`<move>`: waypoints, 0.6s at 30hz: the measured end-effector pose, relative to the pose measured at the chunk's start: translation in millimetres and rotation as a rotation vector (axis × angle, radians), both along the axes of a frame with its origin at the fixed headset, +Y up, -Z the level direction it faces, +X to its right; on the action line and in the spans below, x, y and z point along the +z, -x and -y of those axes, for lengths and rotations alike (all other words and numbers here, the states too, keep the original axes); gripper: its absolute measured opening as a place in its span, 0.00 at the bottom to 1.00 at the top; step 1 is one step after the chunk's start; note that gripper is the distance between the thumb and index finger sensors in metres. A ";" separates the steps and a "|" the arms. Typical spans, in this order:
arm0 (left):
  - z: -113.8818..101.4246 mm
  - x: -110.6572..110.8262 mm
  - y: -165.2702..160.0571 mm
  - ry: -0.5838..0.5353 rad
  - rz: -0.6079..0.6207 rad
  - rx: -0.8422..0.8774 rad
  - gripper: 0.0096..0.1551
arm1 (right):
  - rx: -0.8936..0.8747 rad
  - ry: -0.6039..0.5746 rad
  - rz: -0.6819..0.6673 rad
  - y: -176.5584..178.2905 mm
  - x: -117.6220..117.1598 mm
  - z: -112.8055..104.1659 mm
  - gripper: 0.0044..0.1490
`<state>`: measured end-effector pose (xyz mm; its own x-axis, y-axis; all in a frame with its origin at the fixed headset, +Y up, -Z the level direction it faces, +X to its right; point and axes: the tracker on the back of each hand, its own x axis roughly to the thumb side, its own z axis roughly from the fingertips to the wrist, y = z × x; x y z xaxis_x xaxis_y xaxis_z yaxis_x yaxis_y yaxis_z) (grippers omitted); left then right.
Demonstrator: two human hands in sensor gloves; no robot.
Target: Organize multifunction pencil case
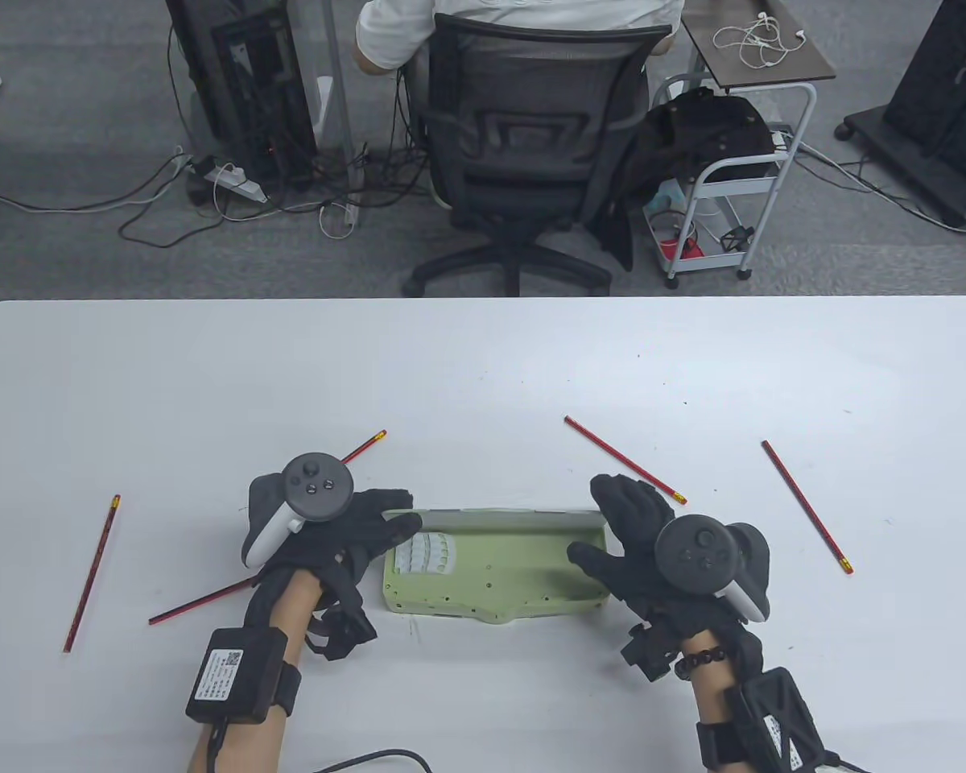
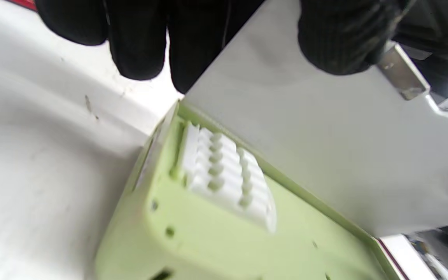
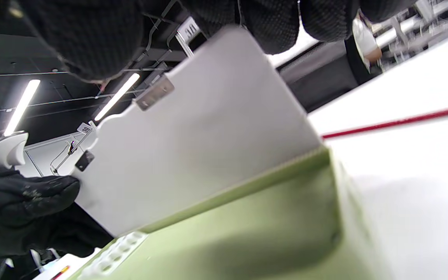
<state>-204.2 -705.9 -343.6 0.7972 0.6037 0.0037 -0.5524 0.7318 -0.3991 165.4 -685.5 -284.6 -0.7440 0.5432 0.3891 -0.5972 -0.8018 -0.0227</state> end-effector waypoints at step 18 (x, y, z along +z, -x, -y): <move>-3.0 -16.8 -0.6 -0.060 -0.073 -0.291 0.51 | 0.400 0.322 -0.226 37.7 -21.1 54.7 0.73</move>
<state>-203.6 -702.9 -360.4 0.9361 0.3505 -0.0310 -0.3417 0.8845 -0.3176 127.7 -740.3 -305.7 -0.8338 0.3539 0.4237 -0.2069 -0.9119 0.3544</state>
